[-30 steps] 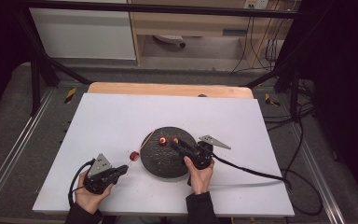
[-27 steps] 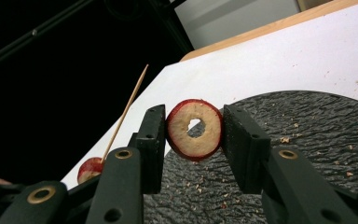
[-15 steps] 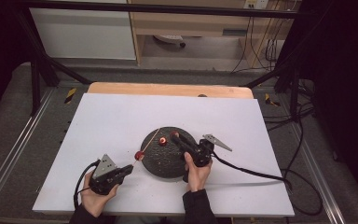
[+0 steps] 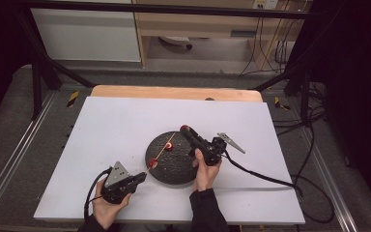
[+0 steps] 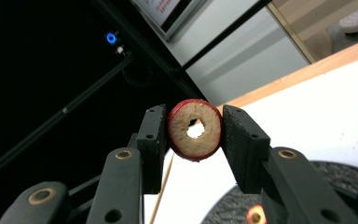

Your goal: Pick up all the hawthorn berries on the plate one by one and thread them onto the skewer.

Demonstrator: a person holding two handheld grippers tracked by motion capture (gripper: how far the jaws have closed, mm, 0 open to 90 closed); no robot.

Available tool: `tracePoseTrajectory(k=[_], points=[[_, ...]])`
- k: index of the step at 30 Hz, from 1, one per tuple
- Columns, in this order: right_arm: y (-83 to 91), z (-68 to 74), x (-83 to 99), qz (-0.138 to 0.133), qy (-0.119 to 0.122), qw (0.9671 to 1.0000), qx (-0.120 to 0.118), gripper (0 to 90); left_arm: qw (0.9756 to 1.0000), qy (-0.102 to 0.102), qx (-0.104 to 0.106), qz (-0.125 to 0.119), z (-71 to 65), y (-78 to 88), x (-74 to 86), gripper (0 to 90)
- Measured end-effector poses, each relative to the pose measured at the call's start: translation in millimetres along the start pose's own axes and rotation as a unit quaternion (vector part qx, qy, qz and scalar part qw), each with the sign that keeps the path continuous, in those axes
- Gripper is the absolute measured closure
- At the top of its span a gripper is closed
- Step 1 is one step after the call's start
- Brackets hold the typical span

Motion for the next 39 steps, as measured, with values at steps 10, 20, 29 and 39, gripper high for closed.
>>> tracePoseTrajectory(k=[10, 20, 29, 39], points=[[-2.2, -2.1, -7.0, -0.037, -0.01, 0.9993, 0.006, 61.6, 0.9999, 0.011, 0.011, -0.007, -11.9, -7.9, -4.0, 88.1], [-2.3, -2.2, -8.3, -0.058, -0.015, 0.9982, 0.007, 61.6, 0.9995, 0.018, 0.021, -0.014, -20.0, -13.7, -10.1, 88.1], [-2.5, -1.4, -6.4, -0.064, -0.023, 0.9976, 0.006, 61.6, 0.9994, 0.02, 0.024, -0.018, -22.1, -15.0, -12.2, 88.1], [-2.8, -1.0, -5.4, -0.065, -0.025, 0.9976, 0.002, 61.7, 0.9991, 0.028, 0.025, -0.021, -25.5, -18.8, -15.3, 88.1]])
Point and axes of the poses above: each handheld gripper's, and its own axes: y roughly backward along the jaws, x roughly out of its underside, z roughly to its left, the point moved 4 cm from there along -y, roughly forward along the jaws, and after that the axes turned 13 degrees about y, right-handed, at the moved point
